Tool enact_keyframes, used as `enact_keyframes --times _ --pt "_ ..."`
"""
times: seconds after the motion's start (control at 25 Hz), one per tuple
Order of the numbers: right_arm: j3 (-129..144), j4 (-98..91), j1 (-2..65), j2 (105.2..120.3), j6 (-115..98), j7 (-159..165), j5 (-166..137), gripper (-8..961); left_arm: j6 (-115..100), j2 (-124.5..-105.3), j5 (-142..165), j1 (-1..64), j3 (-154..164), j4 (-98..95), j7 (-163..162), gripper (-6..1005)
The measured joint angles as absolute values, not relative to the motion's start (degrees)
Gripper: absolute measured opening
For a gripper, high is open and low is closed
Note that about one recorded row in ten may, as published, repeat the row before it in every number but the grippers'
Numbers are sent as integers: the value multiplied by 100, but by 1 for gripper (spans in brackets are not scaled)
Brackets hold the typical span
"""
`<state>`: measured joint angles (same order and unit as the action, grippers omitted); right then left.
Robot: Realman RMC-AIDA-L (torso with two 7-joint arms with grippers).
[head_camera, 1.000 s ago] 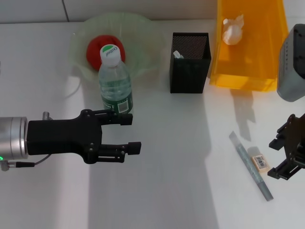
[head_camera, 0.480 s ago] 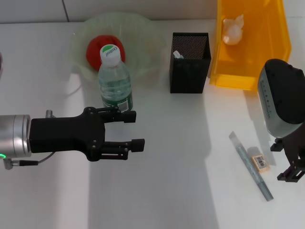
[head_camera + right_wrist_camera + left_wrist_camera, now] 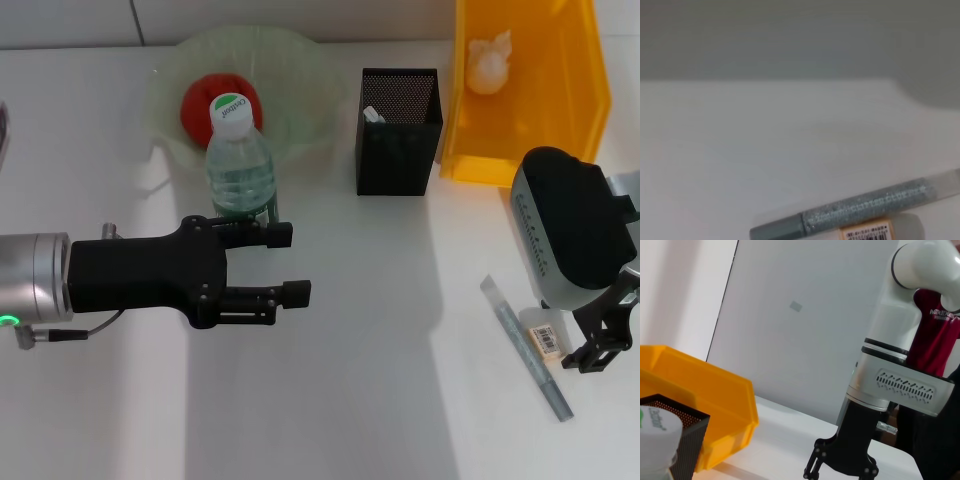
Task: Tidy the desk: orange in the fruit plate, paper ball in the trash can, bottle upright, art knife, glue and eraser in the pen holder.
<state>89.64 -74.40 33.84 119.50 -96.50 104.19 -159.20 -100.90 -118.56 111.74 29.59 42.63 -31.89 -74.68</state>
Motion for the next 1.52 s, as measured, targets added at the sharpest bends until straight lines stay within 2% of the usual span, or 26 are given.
enact_keyframes --times 0.84,0.92,1.24,1.52 --pt "9183 -7335 3419 11963 -9471 10291 -15709 545 -10089 -11856 11098 2961 4262 -3191 -7612 795" --pt "9127 -7570 3387 11963 -9598 10331 -15705 391 -10093 -11847 11098 2964 4262 -3191 -7637 795" --pt "7952 -8715 3511 11937 -10260 10389 -15705 390 -10118 -11833 11098 2949 4263 -3236 -7655 796" --pt "7240 -8668 3989 11934 -8667 11223 -15407 389 -10123 -11829 11099 2963 4269 -3244 -7611 796"
